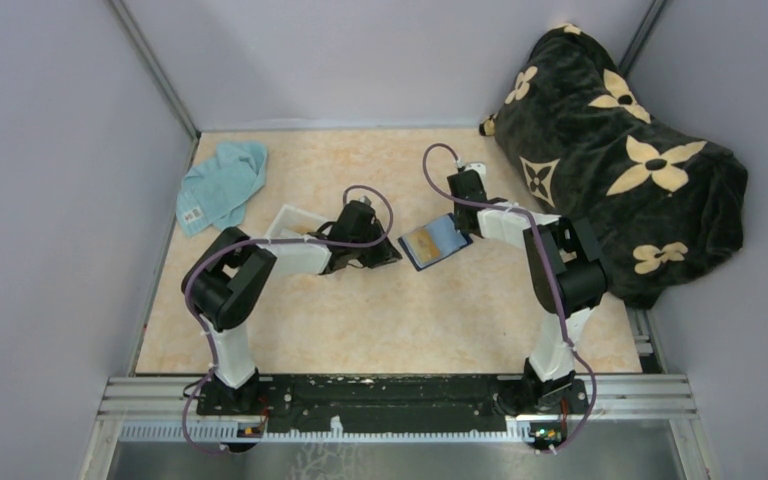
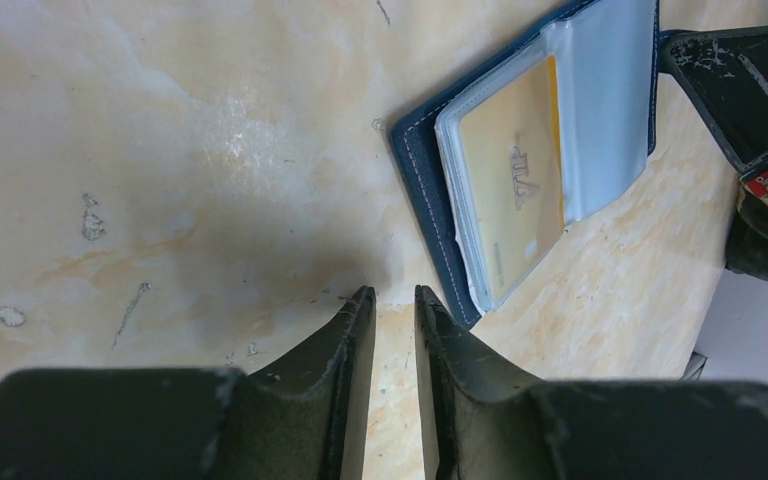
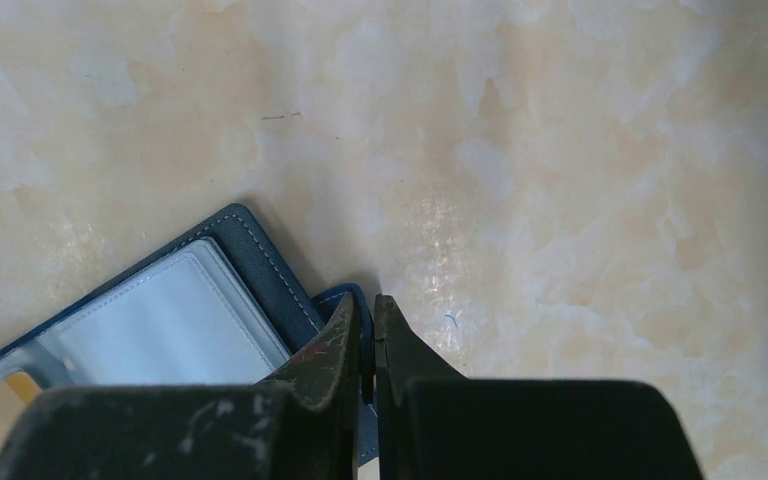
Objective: Put the credit cards into the card holder
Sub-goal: Close the card holder at the center of the board.
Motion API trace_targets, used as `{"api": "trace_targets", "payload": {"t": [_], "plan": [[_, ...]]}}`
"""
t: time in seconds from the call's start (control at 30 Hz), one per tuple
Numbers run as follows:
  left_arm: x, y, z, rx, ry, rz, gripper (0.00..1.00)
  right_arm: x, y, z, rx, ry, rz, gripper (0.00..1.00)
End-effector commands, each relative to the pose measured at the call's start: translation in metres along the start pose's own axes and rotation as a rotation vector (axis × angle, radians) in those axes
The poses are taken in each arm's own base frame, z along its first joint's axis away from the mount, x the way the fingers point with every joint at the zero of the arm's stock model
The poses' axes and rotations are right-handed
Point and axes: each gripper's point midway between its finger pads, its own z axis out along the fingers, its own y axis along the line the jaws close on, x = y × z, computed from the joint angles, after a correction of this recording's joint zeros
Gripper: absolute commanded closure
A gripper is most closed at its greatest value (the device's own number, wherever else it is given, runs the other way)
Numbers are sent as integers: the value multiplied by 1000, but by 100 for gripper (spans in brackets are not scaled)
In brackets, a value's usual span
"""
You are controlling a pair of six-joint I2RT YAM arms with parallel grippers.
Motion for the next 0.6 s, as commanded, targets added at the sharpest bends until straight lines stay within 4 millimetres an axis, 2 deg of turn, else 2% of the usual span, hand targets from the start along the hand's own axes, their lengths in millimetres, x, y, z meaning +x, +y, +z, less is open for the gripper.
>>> {"api": "trace_targets", "payload": {"t": [0.0, 0.1, 0.17, 0.37, 0.57], "plan": [[51, 86, 4, -306, 145, 54, 73, -25, 5, -7, -31, -58, 39, 100], [53, 90, 5, -341, 146, 99, 77, -24, 6, -7, -38, -54, 43, 100], [57, 86, 7, -306, 145, 97, 77, -21, 7, -7, -42, -45, 46, 100], [72, 88, 15, -255, 163, 15, 71, -16, 8, -7, -50, -33, 53, 100], [85, 92, 18, -196, 140, -98, 70, -10, 10, -8, -65, -21, 66, 100]]}}
